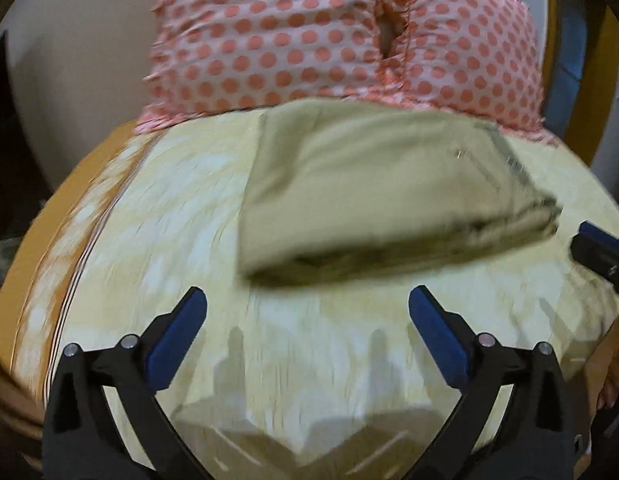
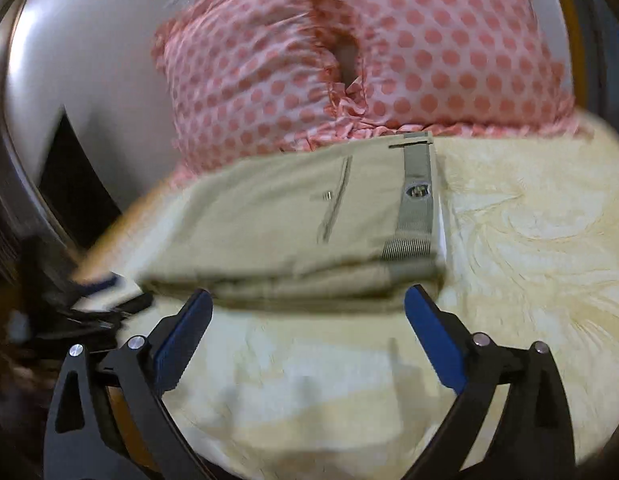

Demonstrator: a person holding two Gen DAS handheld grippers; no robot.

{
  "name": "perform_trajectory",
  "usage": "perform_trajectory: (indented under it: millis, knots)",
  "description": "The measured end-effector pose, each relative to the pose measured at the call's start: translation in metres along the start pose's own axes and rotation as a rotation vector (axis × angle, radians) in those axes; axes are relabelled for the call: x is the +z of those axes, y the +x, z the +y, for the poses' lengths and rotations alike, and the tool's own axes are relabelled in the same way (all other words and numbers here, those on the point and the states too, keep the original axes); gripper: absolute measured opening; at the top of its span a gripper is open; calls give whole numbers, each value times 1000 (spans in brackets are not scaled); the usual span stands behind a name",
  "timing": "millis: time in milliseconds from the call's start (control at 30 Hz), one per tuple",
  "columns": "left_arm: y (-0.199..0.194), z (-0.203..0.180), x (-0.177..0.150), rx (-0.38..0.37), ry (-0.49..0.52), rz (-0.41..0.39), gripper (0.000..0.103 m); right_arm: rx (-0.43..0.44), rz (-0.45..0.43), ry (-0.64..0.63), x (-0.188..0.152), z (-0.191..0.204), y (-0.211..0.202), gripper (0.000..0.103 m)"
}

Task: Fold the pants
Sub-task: 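Release the folded trousers and withdraw both grippers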

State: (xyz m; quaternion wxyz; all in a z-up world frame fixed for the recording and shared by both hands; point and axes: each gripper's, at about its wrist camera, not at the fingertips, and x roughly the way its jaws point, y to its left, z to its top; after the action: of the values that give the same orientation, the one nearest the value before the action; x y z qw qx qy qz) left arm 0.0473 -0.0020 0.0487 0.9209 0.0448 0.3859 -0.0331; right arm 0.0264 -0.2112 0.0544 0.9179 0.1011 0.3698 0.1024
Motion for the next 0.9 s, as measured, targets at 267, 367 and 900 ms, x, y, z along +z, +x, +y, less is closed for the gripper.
perform_trajectory:
  millis: [267, 367, 900]
  knots:
    - [0, -3, -36, 37, -26, -14, 101, -201, 21, -43, -40, 25, 20, 102]
    - [1, 5, -40, 4, -54, -41, 101, -248, -39, -41, -51, 31, 18, 102]
    - [0, 4, -42, 3, -56, -63, 101, -269, -70, -36, -52, 33, 18, 102]
